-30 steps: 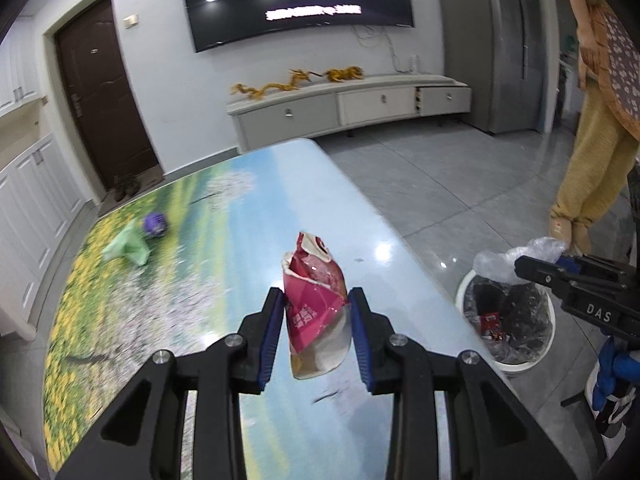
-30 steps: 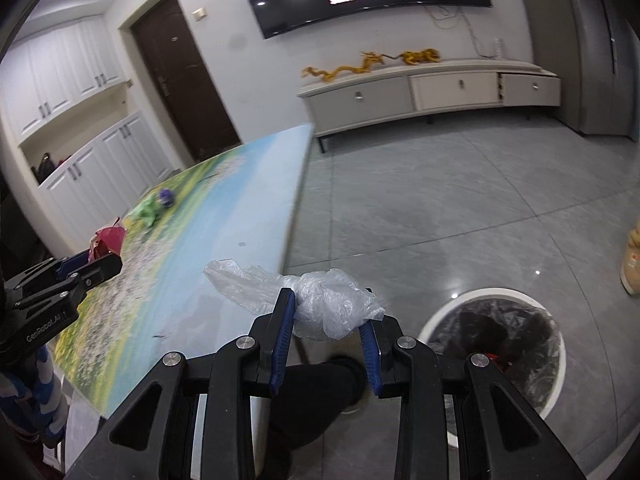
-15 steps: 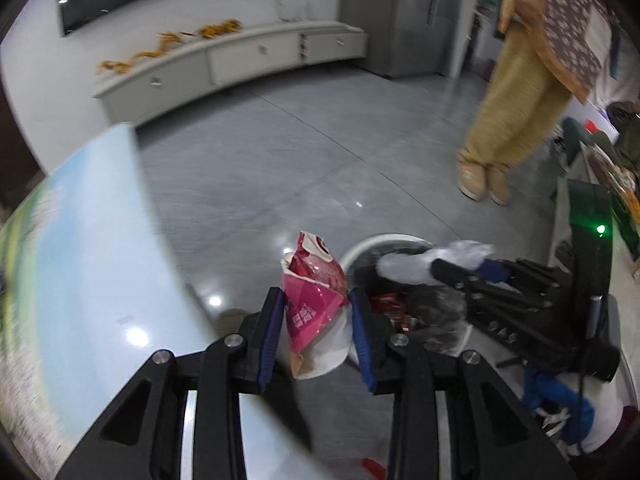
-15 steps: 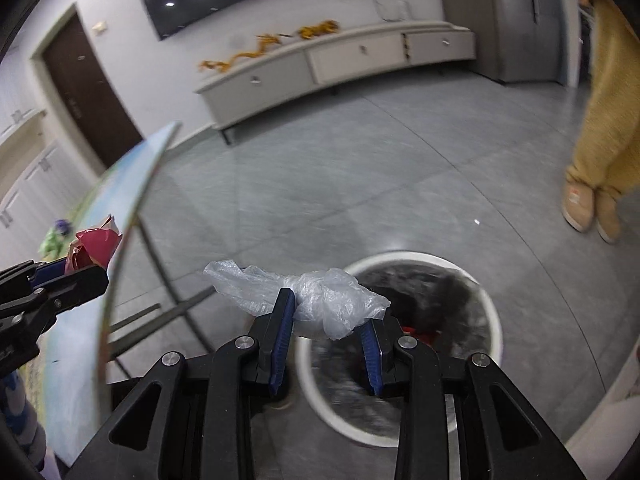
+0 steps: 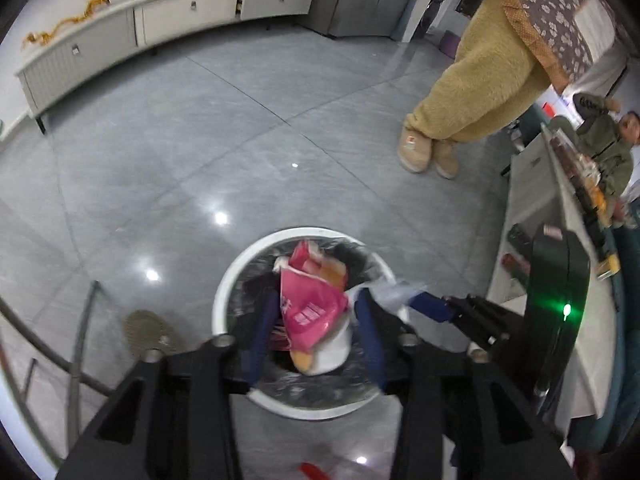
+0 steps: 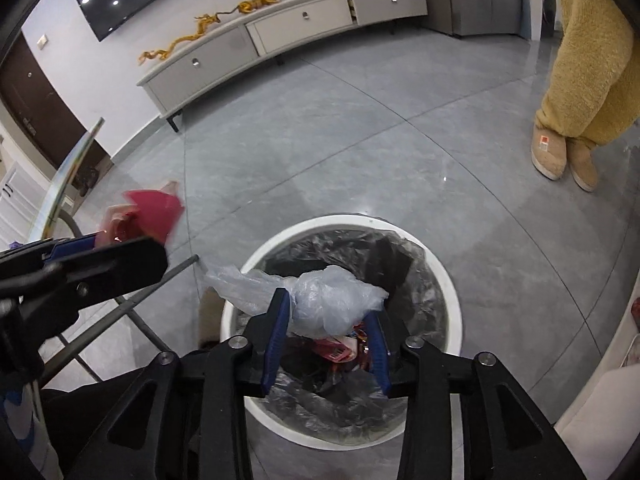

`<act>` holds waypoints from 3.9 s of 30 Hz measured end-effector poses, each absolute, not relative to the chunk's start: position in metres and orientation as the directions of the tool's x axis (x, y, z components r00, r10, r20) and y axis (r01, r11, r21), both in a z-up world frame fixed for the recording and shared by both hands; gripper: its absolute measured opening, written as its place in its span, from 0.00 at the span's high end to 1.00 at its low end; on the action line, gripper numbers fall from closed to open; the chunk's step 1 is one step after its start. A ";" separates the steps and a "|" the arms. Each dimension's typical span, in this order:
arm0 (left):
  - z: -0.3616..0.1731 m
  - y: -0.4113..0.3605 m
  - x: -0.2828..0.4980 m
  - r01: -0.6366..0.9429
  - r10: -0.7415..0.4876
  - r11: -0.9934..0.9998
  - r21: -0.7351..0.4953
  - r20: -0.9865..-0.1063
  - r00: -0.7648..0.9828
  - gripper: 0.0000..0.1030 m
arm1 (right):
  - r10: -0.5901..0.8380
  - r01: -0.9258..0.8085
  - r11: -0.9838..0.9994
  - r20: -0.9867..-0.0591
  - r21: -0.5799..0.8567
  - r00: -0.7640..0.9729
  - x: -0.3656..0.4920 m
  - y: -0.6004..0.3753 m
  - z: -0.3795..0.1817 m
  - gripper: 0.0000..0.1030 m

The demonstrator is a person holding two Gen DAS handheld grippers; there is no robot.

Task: Collect trash
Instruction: 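Carry both items over the bin and open both tools to drop them, then move both open tools back to the green paper and purple wrapper, then grasp the green paper with the left tool while the right tool grasps the purple wrapper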

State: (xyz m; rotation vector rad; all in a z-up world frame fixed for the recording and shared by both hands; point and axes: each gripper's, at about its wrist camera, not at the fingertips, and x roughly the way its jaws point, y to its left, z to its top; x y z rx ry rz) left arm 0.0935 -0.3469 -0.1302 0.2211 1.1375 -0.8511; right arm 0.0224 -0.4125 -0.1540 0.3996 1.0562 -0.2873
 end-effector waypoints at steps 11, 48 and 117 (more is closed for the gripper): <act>-0.117 -0.327 0.106 0.652 -0.518 0.702 -0.287 -0.834 0.191 0.44 | -0.065 0.398 0.906 -0.883 0.143 0.464 0.028 -0.408 -0.146 0.47; -0.045 0.134 0.094 -0.069 -0.026 0.991 -0.114 -0.673 0.740 0.33 | 0.115 -0.138 0.990 -0.770 0.035 0.628 0.113 -0.115 -0.015 0.47; -0.103 0.221 0.240 -0.135 -0.042 0.976 -0.172 -0.754 0.655 0.42 | 0.543 -0.553 0.786 -0.736 0.275 0.405 0.306 0.090 -0.068 0.47</act>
